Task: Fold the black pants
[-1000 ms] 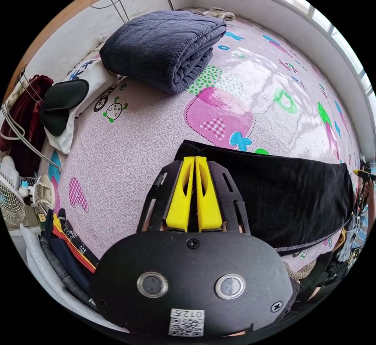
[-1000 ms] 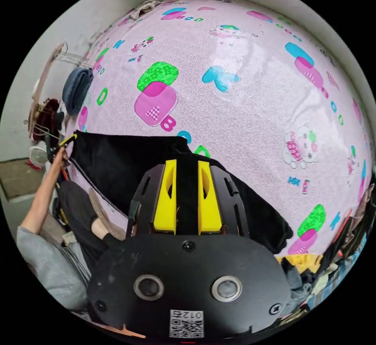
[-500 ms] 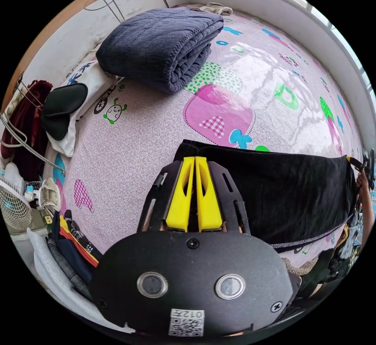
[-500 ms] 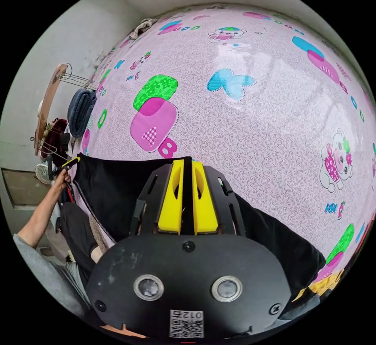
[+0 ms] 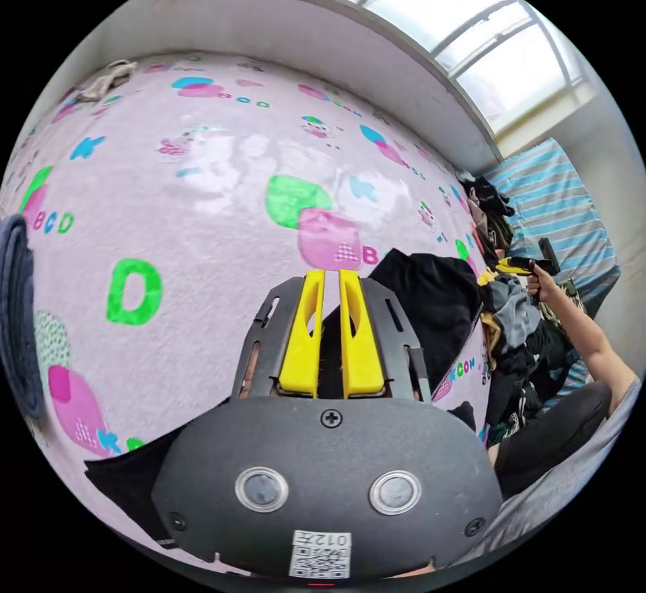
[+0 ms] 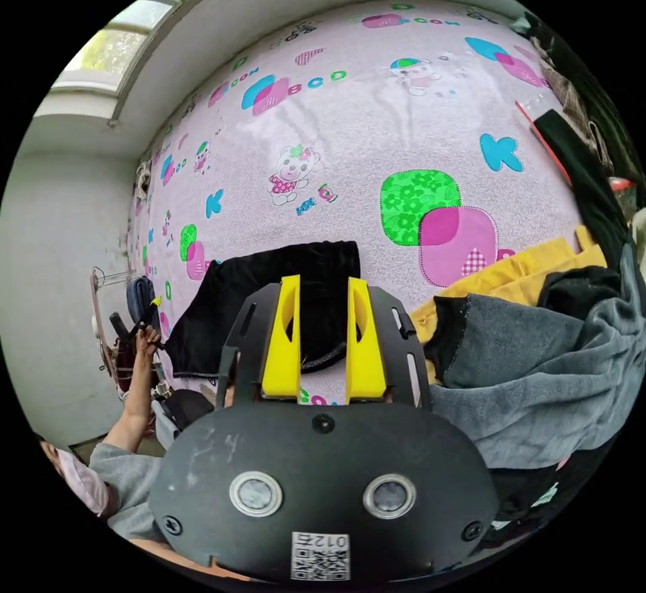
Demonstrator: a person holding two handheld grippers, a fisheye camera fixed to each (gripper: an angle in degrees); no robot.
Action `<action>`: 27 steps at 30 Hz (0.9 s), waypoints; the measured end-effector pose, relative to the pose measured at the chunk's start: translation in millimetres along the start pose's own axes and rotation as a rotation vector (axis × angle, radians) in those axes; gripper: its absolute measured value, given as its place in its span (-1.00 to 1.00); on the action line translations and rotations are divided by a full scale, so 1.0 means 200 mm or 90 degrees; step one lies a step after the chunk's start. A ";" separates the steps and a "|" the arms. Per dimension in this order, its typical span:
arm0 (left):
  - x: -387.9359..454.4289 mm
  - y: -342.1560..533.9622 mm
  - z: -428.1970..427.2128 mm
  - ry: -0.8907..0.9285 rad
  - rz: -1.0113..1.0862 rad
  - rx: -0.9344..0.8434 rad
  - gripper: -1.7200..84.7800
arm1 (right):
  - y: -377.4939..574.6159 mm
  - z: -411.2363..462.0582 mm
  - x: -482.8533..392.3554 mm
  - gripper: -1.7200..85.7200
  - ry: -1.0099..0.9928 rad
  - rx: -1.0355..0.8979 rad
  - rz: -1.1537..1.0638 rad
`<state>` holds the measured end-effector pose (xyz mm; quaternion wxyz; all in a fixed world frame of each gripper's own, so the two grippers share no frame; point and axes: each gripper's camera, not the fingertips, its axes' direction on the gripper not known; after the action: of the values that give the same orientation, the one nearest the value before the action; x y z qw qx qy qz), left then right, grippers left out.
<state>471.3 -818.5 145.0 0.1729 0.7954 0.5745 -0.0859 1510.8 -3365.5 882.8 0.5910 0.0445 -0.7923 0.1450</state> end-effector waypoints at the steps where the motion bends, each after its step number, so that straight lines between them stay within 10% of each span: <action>1: 0.08 -0.12 0.13 0.013 0.021 -0.038 -0.89 | 0.01 0.01 0.08 -0.72 -0.026 0.006 0.017; 19: 0.55 -0.83 0.93 0.088 0.041 -0.320 -0.91 | -0.41 -0.11 -0.10 -0.71 -0.110 -0.016 -0.058; 27: 0.74 -0.87 0.83 -0.027 0.135 -0.224 -0.96 | -0.32 -0.34 -0.32 -0.93 -0.028 0.070 -0.092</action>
<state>365.9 -701.6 -89.1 0.3292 0.8070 0.4899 0.0180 1608.6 -3414.3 850.8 0.5790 0.1371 -0.7906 0.1446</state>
